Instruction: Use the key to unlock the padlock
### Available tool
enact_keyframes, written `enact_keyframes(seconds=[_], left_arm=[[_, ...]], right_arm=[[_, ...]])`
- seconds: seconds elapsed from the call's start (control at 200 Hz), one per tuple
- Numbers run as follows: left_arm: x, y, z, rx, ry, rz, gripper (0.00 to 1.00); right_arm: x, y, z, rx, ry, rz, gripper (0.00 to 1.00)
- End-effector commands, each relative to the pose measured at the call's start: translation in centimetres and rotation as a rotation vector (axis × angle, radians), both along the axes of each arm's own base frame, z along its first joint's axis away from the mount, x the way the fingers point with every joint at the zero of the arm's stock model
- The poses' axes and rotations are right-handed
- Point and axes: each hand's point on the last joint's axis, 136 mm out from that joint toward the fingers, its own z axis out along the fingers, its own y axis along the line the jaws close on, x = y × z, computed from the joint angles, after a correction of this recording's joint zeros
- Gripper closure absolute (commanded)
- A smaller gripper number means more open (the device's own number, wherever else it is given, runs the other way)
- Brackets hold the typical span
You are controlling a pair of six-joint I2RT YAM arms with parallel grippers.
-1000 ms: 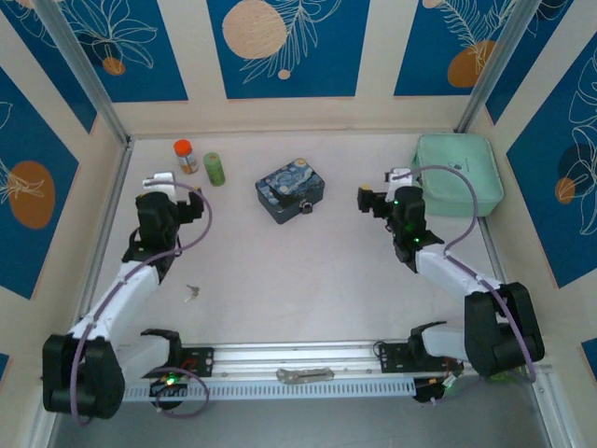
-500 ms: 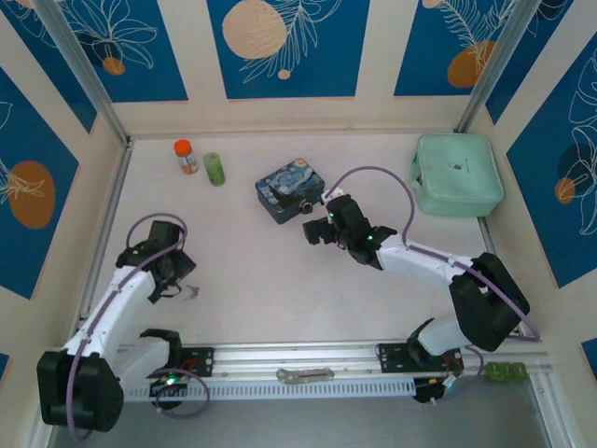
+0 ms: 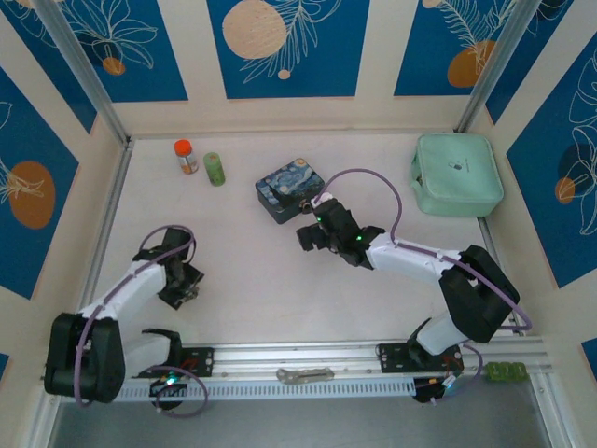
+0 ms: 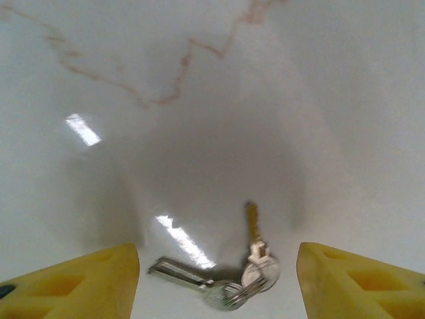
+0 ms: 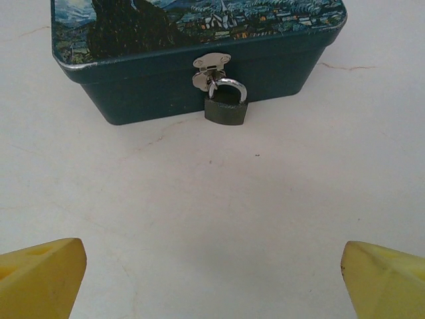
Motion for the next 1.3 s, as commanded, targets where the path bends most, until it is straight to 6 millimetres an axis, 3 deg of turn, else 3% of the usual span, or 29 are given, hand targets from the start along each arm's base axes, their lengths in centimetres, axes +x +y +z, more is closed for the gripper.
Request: enact_keyframes(seconds=[0.0, 0.235, 0.45, 0.655, 0.765, 0.97, 1.15, 1.295], left_arm=[[2.0, -1.1, 0.1, -0.029, -0.045, -0.015, 0.41], [1.5, -1.5, -1.4, 0.010, 0.005, -0.025, 0.49], [1.3, -2.1, -2.1, 0.014, -0.004, -0.028, 0.74], [2.7, -3.2, -1.5, 0.009, -0.048, -0.069, 1.00], [4.0, -4.5, -1.0, -0.014, -0.093, -0.106, 1.00], [7.3, -9.3, 0.6, -0.071, -0.218, -0.178, 1.00], [9.3, -15.4, -0.6, -0.142, -0.244, -0.206, 1.00], [11.3, -21.0, -1.4, -0.228, -0.260, -0.240, 1.00]], right_arm=[[0.3, 0.6, 0.6, -0.014, -0.016, 0.003, 0.01], [0.1, 1.0, 0.5, -0.083, -0.039, 0.032, 0.01], [0.2, 1.9, 0.3, -0.106, -0.044, 0.056, 0.01], [0.0, 2.6, -0.2, -0.105, -0.028, 0.076, 0.01], [-0.4, 2.8, -0.6, -0.080, -0.002, 0.078, 0.01], [-1.1, 2.2, -0.4, 0.046, 0.074, 0.061, 0.01], [-0.7, -0.3, -0.3, 0.152, 0.114, -0.042, 0.01], [-1.1, -1.1, -0.2, 0.169, 0.130, -0.059, 0.01]])
